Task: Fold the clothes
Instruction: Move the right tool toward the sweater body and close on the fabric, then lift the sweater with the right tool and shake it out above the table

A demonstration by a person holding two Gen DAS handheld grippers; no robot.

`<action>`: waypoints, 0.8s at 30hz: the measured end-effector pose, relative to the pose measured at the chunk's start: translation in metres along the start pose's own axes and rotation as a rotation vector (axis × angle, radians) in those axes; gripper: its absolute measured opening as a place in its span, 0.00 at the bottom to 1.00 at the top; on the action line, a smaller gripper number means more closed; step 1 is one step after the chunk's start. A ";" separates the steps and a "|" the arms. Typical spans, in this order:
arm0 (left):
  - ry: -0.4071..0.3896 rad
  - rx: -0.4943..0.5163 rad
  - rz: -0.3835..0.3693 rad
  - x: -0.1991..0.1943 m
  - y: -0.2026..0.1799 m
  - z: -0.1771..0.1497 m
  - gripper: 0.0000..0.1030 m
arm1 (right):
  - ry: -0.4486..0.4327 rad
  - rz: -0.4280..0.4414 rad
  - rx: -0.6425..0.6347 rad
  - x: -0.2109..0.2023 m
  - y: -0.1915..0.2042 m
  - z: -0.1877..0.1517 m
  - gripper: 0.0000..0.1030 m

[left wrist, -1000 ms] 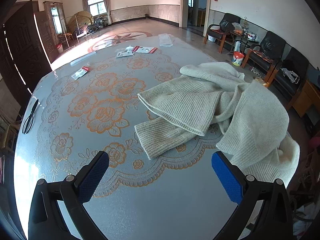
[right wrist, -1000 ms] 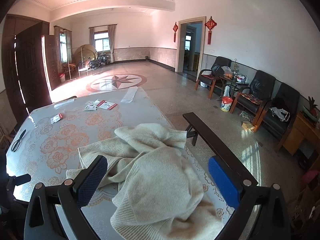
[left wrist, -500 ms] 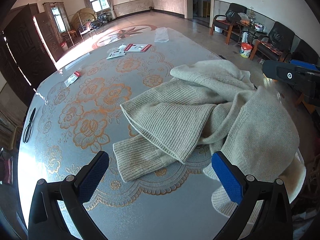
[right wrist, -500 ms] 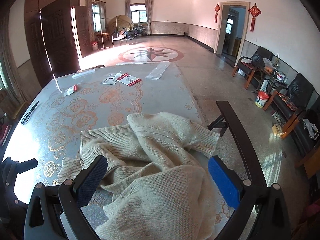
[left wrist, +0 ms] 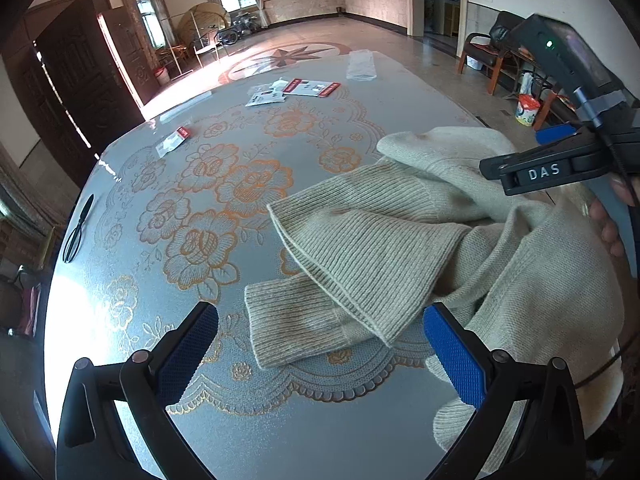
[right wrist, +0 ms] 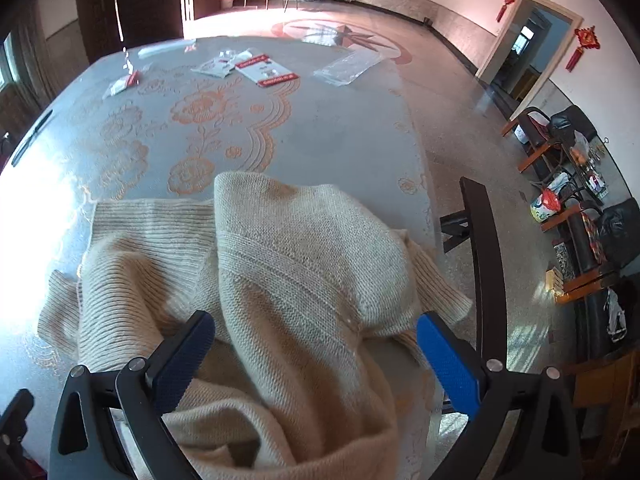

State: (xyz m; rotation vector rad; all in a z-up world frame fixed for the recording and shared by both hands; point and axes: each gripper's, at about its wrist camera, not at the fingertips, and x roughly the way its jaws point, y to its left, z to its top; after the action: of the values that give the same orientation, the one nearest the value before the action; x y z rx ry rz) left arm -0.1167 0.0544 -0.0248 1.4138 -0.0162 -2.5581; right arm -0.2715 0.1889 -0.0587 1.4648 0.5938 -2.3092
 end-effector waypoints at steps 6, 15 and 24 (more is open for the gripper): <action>0.022 -0.083 0.040 0.006 0.022 -0.005 1.00 | 0.130 0.056 -0.040 0.062 0.000 0.001 0.68; 0.041 -0.171 0.046 0.024 0.036 -0.001 1.00 | -0.035 0.203 0.063 0.027 -0.030 -0.014 0.18; 0.066 -0.176 0.008 0.071 0.018 0.016 1.00 | -0.224 0.271 0.103 -0.050 -0.039 -0.024 0.18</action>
State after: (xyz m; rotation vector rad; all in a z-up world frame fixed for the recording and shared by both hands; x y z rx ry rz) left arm -0.1633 0.0219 -0.0739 1.4264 0.2085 -2.4362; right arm -0.2518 0.2382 -0.0164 1.2190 0.2029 -2.2717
